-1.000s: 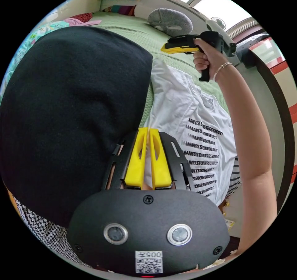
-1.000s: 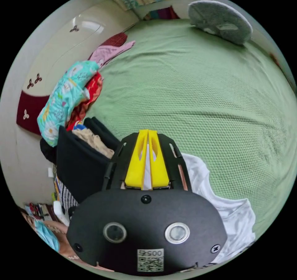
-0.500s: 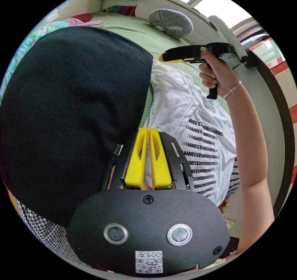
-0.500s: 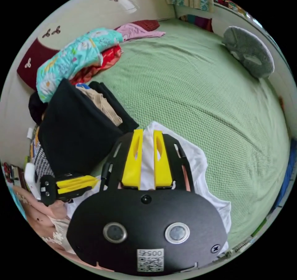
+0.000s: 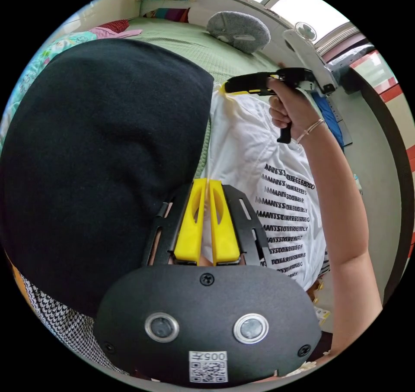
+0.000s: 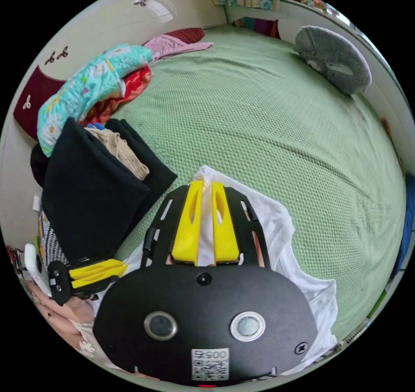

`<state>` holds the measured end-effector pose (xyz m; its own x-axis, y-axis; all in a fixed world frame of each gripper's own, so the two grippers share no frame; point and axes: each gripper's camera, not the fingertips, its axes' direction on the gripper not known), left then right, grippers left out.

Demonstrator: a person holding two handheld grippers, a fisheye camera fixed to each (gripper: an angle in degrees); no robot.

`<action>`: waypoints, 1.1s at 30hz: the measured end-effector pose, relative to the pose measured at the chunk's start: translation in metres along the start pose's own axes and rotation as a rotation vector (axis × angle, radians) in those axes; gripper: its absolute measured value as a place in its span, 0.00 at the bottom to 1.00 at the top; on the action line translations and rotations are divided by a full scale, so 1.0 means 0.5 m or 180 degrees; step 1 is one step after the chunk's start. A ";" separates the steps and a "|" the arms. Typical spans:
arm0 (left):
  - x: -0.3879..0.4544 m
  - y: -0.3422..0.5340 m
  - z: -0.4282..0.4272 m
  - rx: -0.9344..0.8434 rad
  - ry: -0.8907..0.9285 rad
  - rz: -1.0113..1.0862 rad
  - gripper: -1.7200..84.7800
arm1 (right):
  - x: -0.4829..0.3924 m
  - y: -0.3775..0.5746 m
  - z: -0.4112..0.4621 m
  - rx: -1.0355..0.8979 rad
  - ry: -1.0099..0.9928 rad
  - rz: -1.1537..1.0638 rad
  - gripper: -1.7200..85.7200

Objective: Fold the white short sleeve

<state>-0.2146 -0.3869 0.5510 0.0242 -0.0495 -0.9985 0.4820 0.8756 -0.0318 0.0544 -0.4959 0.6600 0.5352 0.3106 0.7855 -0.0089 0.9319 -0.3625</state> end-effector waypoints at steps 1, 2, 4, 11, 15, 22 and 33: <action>0.001 -0.001 0.000 -0.0001 -0.0011 0.0006 0.04 | -0.003 0.018 -0.016 0.0066 -0.0002 0.0015 0.05; 0.001 -0.002 0.001 -0.0005 -0.0011 0.0005 0.04 | -0.012 0.037 -0.029 0.0099 0.0097 0.0023 0.05; 0.001 -0.004 0.002 -0.0011 0.0001 0.0003 0.04 | -0.036 0.072 -0.043 0.0127 0.0237 0.0013 0.03; 0.005 -0.007 0.006 -0.0005 0.0002 0.0002 0.04 | -0.142 0.189 -0.019 0.0011 0.0788 -0.0208 0.01; 0.007 -0.008 0.007 -0.0003 0.0029 -0.0004 0.04 | -0.148 0.208 0.023 -0.0056 0.0930 -0.0227 0.01; 0.016 -0.010 0.011 -0.0011 0.0021 0.0006 0.04 | -0.114 0.260 -0.023 -0.0007 0.0472 0.0129 0.01; 0.043 -0.005 0.017 0.0000 -0.0074 0.0024 0.04 | -0.126 0.445 -0.025 -0.0013 0.0702 0.0366 0.01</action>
<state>-0.2079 -0.3940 0.5300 0.0481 -0.0540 -0.9974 0.4817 0.8760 -0.0242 0.0292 -0.3107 0.5235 0.7022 0.3659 0.6107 -0.0773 0.8919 -0.4455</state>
